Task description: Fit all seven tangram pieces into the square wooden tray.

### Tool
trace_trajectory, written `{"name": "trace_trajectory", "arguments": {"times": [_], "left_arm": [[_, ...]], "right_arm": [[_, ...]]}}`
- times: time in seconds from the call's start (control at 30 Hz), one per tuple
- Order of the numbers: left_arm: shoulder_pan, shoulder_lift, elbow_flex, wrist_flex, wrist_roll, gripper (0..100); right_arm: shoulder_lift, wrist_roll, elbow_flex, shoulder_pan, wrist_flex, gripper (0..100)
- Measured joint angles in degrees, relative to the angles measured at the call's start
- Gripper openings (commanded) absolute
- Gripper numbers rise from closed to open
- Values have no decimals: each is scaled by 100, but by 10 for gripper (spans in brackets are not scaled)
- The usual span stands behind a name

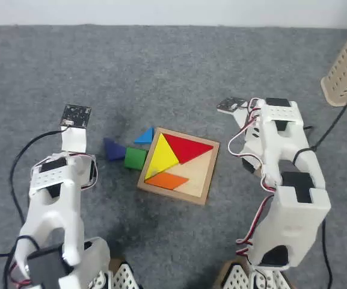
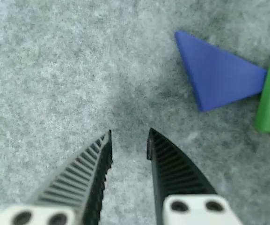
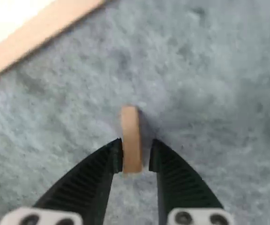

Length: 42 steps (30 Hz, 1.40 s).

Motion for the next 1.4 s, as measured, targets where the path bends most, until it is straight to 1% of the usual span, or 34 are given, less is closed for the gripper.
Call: {"name": "trace_trajectory", "arguments": {"times": [0.03, 0.13, 0.27, 0.33, 0.47, 0.6, 0.73, 0.83, 1.0, 1.2, 1.4], "left_arm": [[0, 0, 0, 0, 0, 120], [0, 0, 0, 0, 0, 120], [0, 0, 0, 0, 0, 120], [0, 0, 0, 0, 0, 120], [0, 0, 0, 0, 0, 120], [0, 0, 0, 0, 0, 120], [0, 0, 0, 0, 0, 120], [-62, 0, 0, 0, 0, 120], [-334, 0, 0, -97, 0, 120], [-334, 0, 0, -123, 0, 120], [-334, 0, 0, -141, 0, 120]], "right_arm": [[0, 0, 0, 44, 0, 2], [0, -44, 0, 88, 0, 5], [-53, -484, 0, 62, 0, 6], [-264, -721, 0, -123, 0, 6], [-967, -1257, 0, -879, 0, 6], [-1389, -1618, 0, -1916, 0, 6], [-1407, -1758, 0, -2945, 9, 6], [-1327, -1776, 0, -3376, -79, 6], [-703, -1793, -360, -3490, -88, 6], [-35, -1767, -791, -3868, -97, 6], [114, -1749, -844, -3903, -88, 6]]}}
